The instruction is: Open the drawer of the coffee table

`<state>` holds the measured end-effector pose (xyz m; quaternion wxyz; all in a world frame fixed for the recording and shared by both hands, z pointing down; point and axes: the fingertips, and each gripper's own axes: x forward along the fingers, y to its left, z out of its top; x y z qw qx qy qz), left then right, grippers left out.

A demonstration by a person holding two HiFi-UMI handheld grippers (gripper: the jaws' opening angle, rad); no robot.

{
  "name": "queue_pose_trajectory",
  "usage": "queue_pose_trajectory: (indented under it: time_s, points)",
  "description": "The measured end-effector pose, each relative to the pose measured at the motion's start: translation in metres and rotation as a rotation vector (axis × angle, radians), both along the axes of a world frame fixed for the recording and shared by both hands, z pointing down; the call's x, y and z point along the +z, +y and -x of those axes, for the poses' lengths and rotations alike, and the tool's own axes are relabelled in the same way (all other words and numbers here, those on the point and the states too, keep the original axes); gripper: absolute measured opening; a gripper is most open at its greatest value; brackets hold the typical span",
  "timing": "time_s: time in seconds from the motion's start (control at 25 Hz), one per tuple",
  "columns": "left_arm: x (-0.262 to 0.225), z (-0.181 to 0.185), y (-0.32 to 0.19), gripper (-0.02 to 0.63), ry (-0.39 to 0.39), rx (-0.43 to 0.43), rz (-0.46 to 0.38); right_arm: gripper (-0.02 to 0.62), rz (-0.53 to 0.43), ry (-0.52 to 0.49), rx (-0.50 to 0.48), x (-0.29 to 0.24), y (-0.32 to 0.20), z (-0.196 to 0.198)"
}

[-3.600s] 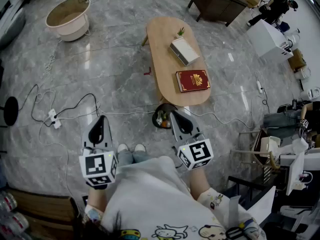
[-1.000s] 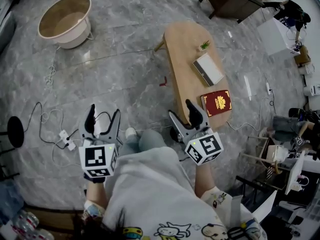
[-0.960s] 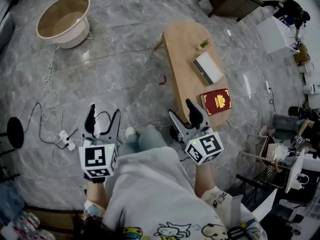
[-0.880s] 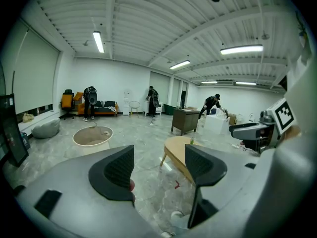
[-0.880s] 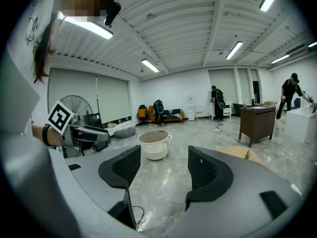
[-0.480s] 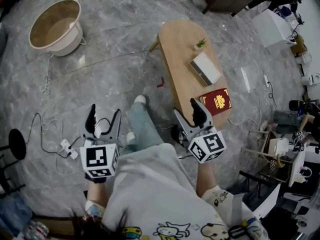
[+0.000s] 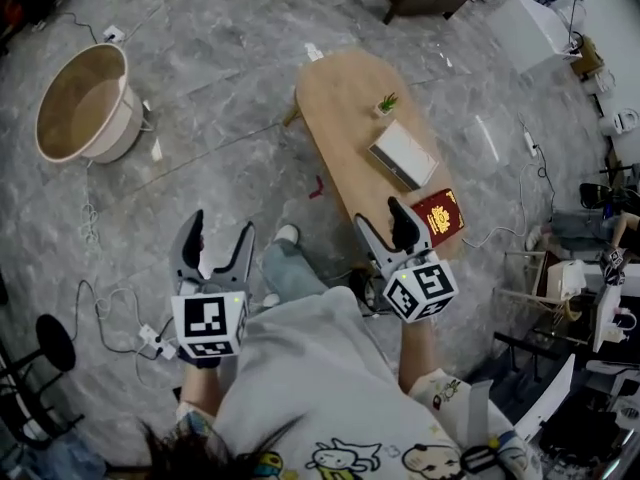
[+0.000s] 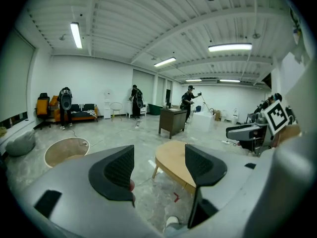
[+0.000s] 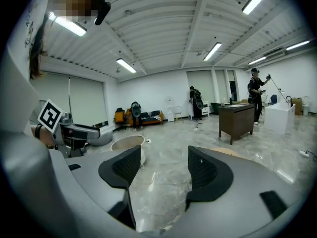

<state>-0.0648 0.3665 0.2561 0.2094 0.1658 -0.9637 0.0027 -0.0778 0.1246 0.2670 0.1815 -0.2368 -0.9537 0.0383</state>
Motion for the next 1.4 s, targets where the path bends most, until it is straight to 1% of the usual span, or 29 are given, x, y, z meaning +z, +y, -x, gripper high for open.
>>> queue_pose_trajectory:
  time_s: [0.16, 0.28, 0.4, 0.52, 0.6, 0.72, 0.92, 1.08, 1.28, 1.4]
  points:
    - [-0.01, 0.06, -0.025, 0.296, -0.015, 0.074, 0.004, 0.261, 0.004, -0.008, 0.056, -0.006, -0.019, 0.045]
    - [-0.011, 0.099, -0.045, 0.296, -0.017, 0.132, 0.012, 0.261, 0.001, -0.013, 0.114, -0.008, -0.037, 0.067]
    - [-0.011, 0.129, -0.068, 0.296, -0.026, 0.194, 0.017, 0.261, -0.01, -0.008, 0.182, -0.004, -0.061, 0.077]
    - [-0.011, 0.151, -0.093, 0.296, -0.033, 0.25, 0.013, 0.261, 0.001, 0.008, 0.255, 0.003, -0.085, 0.077]
    - [-0.012, 0.162, -0.11, 0.296, -0.035, 0.294, 0.008, 0.261, 0.012, 0.019, 0.31, 0.007, -0.1, 0.071]
    - [-0.015, 0.173, -0.14, 0.296, -0.039, 0.384, 0.019, 0.261, 0.025, 0.018, 0.409, 0.006, -0.124, 0.058]
    - [-0.012, 0.181, -0.197, 0.296, -0.032, 0.538, 0.032, 0.261, 0.033, 0.017, 0.581, 0.006, -0.166, 0.027]
    - [-0.011, 0.181, -0.248, 0.296, -0.027, 0.7, 0.028, 0.261, 0.037, 0.026, 0.743, 0.009, -0.191, -0.007]
    - [-0.01, 0.18, -0.305, 0.296, -0.023, 0.92, 0.023, 0.261, 0.058, 0.035, 0.964, 0.01, -0.206, -0.044]
    - [-0.009, 0.178, -0.331, 0.296, -0.018, 1.03, 0.026, 0.261, 0.062, 0.036, 1.066, 0.009, -0.212, -0.059]
